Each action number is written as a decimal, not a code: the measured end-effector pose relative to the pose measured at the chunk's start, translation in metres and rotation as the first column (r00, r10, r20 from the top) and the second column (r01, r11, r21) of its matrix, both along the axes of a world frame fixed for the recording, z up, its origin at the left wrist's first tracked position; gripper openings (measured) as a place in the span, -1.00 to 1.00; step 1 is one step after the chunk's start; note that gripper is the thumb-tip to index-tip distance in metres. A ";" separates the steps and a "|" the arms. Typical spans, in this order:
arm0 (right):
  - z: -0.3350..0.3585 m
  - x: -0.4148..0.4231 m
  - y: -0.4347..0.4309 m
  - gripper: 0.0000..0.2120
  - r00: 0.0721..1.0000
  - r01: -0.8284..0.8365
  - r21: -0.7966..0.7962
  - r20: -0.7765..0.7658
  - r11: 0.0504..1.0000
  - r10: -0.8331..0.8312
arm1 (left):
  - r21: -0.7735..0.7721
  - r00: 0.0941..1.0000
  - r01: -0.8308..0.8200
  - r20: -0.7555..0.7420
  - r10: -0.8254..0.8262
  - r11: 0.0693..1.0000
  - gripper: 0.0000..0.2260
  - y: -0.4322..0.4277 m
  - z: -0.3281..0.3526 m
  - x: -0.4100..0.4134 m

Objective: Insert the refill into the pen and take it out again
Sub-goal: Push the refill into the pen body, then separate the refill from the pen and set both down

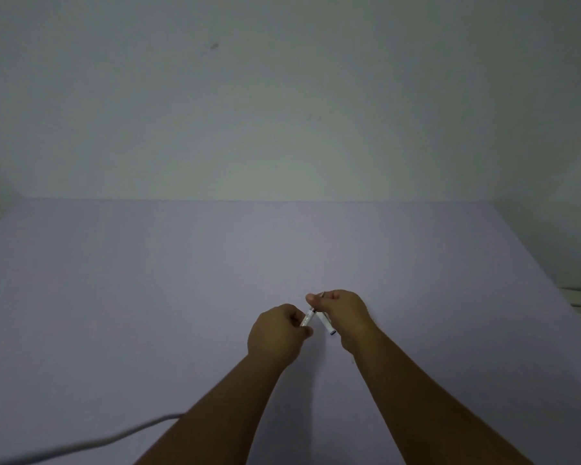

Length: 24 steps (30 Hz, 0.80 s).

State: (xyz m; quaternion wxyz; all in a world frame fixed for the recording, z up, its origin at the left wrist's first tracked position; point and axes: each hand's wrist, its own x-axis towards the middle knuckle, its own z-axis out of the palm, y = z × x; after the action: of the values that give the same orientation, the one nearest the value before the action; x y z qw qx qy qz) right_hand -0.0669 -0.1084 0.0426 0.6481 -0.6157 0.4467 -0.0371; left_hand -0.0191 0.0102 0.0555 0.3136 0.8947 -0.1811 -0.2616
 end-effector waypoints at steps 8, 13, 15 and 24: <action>-0.008 0.007 -0.029 -0.79 0.997 -0.008 -0.361 -0.072 0.933 -0.019 | -0.045 0.985 -0.113 -0.139 0.106 0.993 -0.85 0.007 -0.007 0.011; -0.043 0.014 -0.025 -0.90 0.895 -0.381 -0.434 -0.395 0.817 0.207 | -0.060 0.970 -0.150 -0.202 0.135 0.987 -0.83 0.010 -0.019 0.016; -0.054 0.016 -0.022 -0.82 0.844 -0.483 -0.471 -0.474 0.738 0.250 | -0.051 0.970 -0.146 -0.202 0.133 0.988 -0.83 0.010 -0.023 0.018; -0.053 0.029 -0.022 -0.76 0.962 -0.221 -0.521 -0.257 0.824 0.096 | -0.053 0.965 -0.148 -0.225 0.133 0.988 -0.81 0.010 -0.029 0.024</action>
State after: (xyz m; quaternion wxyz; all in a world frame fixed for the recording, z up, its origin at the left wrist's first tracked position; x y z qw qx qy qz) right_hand -0.0377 -0.1306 -0.0107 0.3933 -0.8100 0.4332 -0.0401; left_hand 0.0054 0.0203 0.0260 0.3803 0.8592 -0.0901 -0.3302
